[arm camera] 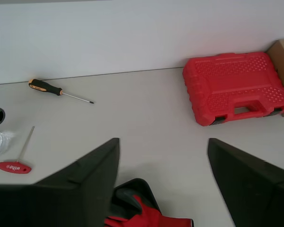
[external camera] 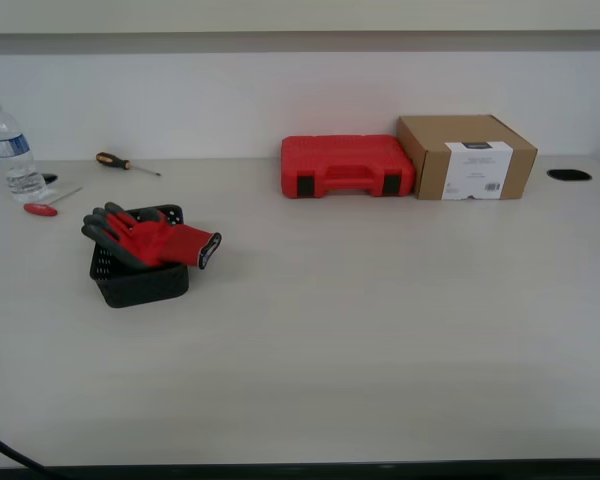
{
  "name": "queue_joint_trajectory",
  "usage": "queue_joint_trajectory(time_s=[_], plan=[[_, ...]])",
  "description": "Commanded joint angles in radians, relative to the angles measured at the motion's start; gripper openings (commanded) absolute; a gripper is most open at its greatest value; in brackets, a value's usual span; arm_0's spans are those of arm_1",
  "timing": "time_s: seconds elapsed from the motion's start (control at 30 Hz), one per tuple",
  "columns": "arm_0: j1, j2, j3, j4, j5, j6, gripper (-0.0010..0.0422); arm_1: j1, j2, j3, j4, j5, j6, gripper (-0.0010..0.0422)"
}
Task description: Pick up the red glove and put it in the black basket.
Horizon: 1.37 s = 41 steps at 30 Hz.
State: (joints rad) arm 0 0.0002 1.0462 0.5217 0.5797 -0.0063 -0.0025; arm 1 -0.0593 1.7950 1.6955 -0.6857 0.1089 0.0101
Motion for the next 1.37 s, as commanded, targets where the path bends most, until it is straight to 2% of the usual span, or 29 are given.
queue_joint_trajectory(time_s=[0.03, 0.07, 0.13, 0.2, 0.27, 0.33, 0.4, 0.47, 0.53, 0.7, 0.77, 0.83, 0.93, 0.97, 1.03, 1.1, 1.17, 1.23, 1.27, 1.3, 1.37], plan=[[0.001, 0.000, 0.001, 0.003, 0.001, 0.003, 0.0000, 0.000, 0.000, 0.001, 0.000, 0.001, 0.001, 0.0386], [0.001, 0.000, 0.001, 0.003, 0.001, 0.003, 0.0000, 0.000, 0.000, 0.001, 0.000, 0.001, 0.007, 0.0412], [0.001, 0.000, 0.001, 0.003, 0.000, 0.003, 0.0000, 0.000, 0.000, 0.000, 0.000, 0.001, 0.008, 0.0291], [0.001, 0.000, 0.001, 0.003, 0.000, 0.003, 0.0000, 0.000, 0.000, 0.001, 0.000, 0.001, 0.008, 0.0199], [0.001, 0.000, 0.001, 0.003, 0.000, 0.003, 0.0000, 0.000, 0.000, 0.001, 0.001, 0.001, 0.008, 0.0076], [0.001, 0.000, 0.001, 0.003, 0.001, 0.003, 0.0000, 0.000, 0.000, 0.001, 0.001, 0.000, -0.003, -0.0002], [0.000, 0.000, 0.001, 0.002, 0.000, 0.003, 0.0000, 0.000, 0.000, 0.001, 0.000, 0.000, -0.002, 0.0043], [0.001, 0.000, 0.001, 0.003, 0.000, 0.003, 0.0000, 0.000, 0.000, 0.001, 0.001, 0.000, -0.002, 0.0119], [0.001, 0.000, 0.001, 0.003, 0.000, 0.003, 0.0000, 0.000, 0.000, 0.001, 0.000, 0.000, -0.002, 0.0174], [0.001, 0.000, 0.001, 0.003, 0.000, 0.003, 0.0000, 0.000, 0.000, 0.001, 0.000, 0.000, 0.003, 0.0419], [0.001, 0.000, 0.001, 0.003, 0.000, 0.003, 0.0000, 0.000, 0.000, 0.001, 0.000, 0.000, 0.005, 0.0323], [0.001, 0.000, 0.001, 0.003, 0.000, 0.003, 0.0000, 0.000, 0.000, 0.001, 0.000, 0.000, 0.005, 0.0187], [0.001, 0.000, 0.001, 0.003, 0.001, 0.003, 0.0000, 0.000, 0.000, 0.001, 0.000, 0.000, 0.005, 0.0024], [0.001, 0.000, 0.001, 0.003, 0.000, 0.003, 0.0000, 0.000, 0.000, 0.001, 0.000, 0.000, -0.005, -0.0002], [0.001, 0.000, 0.001, 0.002, 0.000, 0.003, 0.0000, 0.000, 0.000, 0.001, 0.000, 0.000, -0.002, 0.0052], [0.001, 0.000, 0.001, 0.003, 0.000, 0.003, 0.0000, 0.000, 0.000, 0.001, 0.000, 0.000, -0.002, 0.0133], [0.000, 0.000, 0.001, 0.003, 0.000, 0.003, 0.0000, 0.000, 0.000, 0.001, 0.001, 0.000, -0.002, 0.0231], [0.001, 0.000, 0.001, 0.003, 0.000, 0.003, 0.0000, 0.000, 0.000, 0.001, 0.000, 0.000, -0.002, 0.0357], [0.001, 0.000, 0.001, 0.003, 0.000, 0.003, 0.0000, 0.000, 0.000, 0.001, 0.000, 0.000, -0.002, 0.0402], [0.001, 0.000, 0.001, 0.003, 0.001, 0.003, 0.0000, 0.000, 0.000, 0.001, 0.000, 0.000, 0.005, 0.0404], [0.000, 0.000, 0.001, 0.003, 0.000, 0.003, 0.0000, 0.000, 0.000, 0.001, 0.001, 0.000, 0.005, 0.0306]])
